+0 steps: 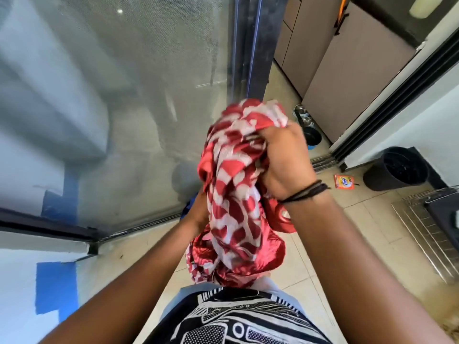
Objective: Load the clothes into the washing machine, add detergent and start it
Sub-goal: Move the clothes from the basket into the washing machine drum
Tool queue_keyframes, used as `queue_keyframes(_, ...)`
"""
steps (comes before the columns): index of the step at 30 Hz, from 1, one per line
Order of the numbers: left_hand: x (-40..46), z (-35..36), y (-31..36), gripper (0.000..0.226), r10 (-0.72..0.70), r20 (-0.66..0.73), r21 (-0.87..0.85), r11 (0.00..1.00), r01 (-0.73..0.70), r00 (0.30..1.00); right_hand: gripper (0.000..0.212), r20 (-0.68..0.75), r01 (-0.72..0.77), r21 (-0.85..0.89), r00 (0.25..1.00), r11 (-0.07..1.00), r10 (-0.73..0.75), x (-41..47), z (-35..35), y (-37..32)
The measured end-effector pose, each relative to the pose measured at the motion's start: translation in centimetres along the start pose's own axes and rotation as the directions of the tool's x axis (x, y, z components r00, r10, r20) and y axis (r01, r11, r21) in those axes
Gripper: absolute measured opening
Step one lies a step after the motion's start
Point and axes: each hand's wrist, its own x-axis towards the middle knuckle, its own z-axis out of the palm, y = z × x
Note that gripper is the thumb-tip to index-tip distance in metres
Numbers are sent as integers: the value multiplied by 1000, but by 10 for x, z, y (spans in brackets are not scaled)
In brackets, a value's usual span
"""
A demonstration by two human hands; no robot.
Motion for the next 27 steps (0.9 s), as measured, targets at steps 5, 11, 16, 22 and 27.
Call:
queue_keyframes(5,-19,4,5,38,-69,170,-233,967,108,983,33,25,-55,240,998,969,50,53,-25,0)
queue_keyframes(11,-12,11,-26,31,118,310,-260,965,-36,943,59,47,-363,-100,928,926,369,52,-95,84)
queue_keyframes(16,-17,22,-7,15,146,164,-200,973,-112,975,80,33,-360,-258,924,896,381,-3,-141,133)
queue_keyframes(22,-19,40,49,17,175,48,-281,947,-155,983,94,261,-317,-214,893,924,366,-42,-160,137)
queue_keyframes(27,-13,57,96,38,138,189,-420,906,-47,972,60,251,-146,-605,898,783,362,-33,-120,130)
